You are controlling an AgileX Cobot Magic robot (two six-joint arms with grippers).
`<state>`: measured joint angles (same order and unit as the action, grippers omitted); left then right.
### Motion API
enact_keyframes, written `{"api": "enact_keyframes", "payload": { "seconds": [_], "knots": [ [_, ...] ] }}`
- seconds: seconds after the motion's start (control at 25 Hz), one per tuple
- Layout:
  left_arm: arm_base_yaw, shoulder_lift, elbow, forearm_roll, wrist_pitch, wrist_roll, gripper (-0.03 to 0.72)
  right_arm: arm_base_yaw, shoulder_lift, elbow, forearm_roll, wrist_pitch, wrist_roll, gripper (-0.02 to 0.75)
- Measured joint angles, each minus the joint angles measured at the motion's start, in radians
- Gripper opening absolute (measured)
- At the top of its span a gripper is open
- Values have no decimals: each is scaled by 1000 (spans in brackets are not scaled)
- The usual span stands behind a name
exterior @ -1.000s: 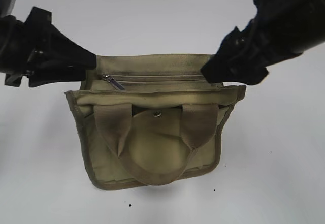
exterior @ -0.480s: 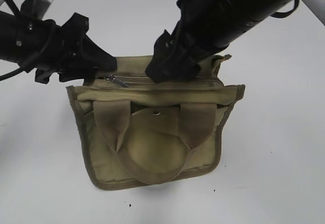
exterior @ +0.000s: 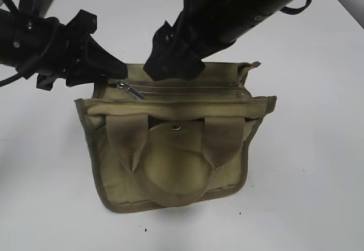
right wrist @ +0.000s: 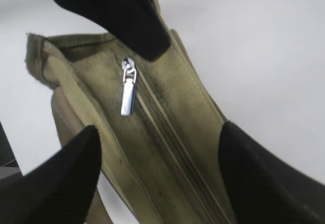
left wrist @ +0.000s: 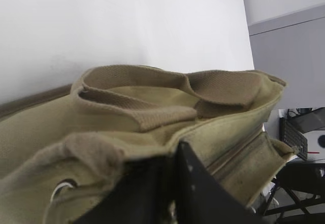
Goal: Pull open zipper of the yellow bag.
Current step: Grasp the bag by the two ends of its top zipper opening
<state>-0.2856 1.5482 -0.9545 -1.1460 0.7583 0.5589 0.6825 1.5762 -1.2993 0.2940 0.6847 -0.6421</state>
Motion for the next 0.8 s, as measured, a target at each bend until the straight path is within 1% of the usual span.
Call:
{"api": "enact_keyframes", "payload": {
  "seconds": [0.04, 0.08, 0.16, 0.32, 0.44, 0.56, 0.8],
  "knots": [
    [0, 0, 0, -2, 0, 0, 29, 0, 7, 0, 16, -9, -17, 558],
    [0, 0, 0, -5, 2, 1, 15, 0, 18, 0, 33, -19, -35, 558],
    [0, 0, 0, -18, 13, 2, 9, 0, 42, 0, 66, -27, -68, 545],
    [0, -6, -14, -32, 44, 2, 8, 0, 78, 0, 103, -29, -110, 463],
    [-1, -15, -36, -33, 71, 2, 8, 0, 85, 0, 136, -46, -143, 423],
    [-3, -17, -51, -32, 88, 2, 7, 0, 85, 0, 165, -68, -175, 411],
    [-4, -17, -51, -54, 104, 1, 7, 0, 108, -1, 168, -76, -188, 406]
  ]
}}
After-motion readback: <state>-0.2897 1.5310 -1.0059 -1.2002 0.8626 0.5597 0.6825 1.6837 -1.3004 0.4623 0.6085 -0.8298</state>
